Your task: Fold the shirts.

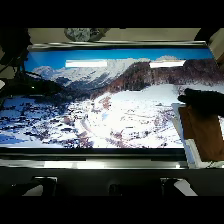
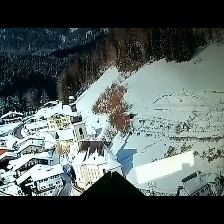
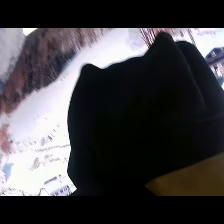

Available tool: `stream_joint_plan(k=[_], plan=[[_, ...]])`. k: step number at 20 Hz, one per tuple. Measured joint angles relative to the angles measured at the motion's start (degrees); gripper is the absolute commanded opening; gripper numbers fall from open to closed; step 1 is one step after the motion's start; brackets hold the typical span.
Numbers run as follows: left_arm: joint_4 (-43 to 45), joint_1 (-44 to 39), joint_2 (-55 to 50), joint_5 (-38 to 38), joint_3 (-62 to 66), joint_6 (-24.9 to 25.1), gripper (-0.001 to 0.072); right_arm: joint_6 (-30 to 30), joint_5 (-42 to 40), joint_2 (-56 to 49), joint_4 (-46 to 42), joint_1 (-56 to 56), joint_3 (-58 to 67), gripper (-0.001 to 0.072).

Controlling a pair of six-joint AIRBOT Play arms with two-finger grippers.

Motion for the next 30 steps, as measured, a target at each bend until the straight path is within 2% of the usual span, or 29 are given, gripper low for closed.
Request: stream_joint_plan(k=[6,7,8,9,12,14,16,18,20,21,23,25,27,30], plan=[[0.00,0.02,0.00,-0.02,-0.04,0.33,0.0027,-1.05,3.93,2.82,-18.08,-0.57,-14.67,0.0049],[0.00,0.00,0.00,-0.04,-0.04,0.33,0.0027,-1.14,3.74,3.76,-21.49,-0.61,-18.27,0.0144],[0.00,-0.04,0.00,-0.11,-0.04,0.35,0.0027,-1.25,3.32,4.55,-24.41,-0.63,-21.42,0.0507],[0.00,-0.04,0.00,-0.22,-0.04,0.35,0.0028,-1.31,2.45,5.20,-27.17,-0.70,-24.04,0.0690],[0.00,0.15,0.00,-0.50,0.11,0.68,0.0026,-4.00,-3.04,6.27,-30.91,-0.68,-26.18,0.0682],[0.15,0.63,0.00,-0.57,1.66,0.90,0.0023,-6.14,-8.24,6.60,-31.28,-0.72,-21.94,0.0665],[3.43,0.07,0.00,-0.63,5.77,1.03,0.0023,-8.92,-15.45,6.78,-27.67,-0.37,-14.95,0.0664],[13.88,-2.47,0.02,-0.11,10.99,-2.27,0.0024,-11.82,-23.69,6.86,-22.21,2.56,-7.56,0.0663],[28.39,-5.92,-0.02,0.48,14.64,-8.44,0.0026,-13.53,-29.86,6.84,-18.67,9.35,-2.60,0.0644],[34.75,-7.61,-0.28,0.17,15.78,-11.72,0.0073,-13.64,-31.17,6.54,-18.12,14.47,-1.14,0.0600],[41.79,-10.14,-1.44,-3.54,16.52,-17.62,0.0430,-10.69,-29.53,4.52,-20.90,26.60,-0.46,0.0570],[44.09,-11.45,-2.99,-10.36,14.34,-22.36,0.0442,-6.51,-25.46,1.40,-26.40,39.10,-2.64,0.0572],[43.71,-12.59,-3.21,-16.26,8.66,-25.09,0.0441,-4.11,-22.05,-2.16,-30.03,49.96,-6.12,0.0574],[42.29,-14.97,0.42,-17.53,-2.12,-27.93,0.0440,-2.36,-20.24,-6.40,-32.87,60.00,-9.46,0.0570]])
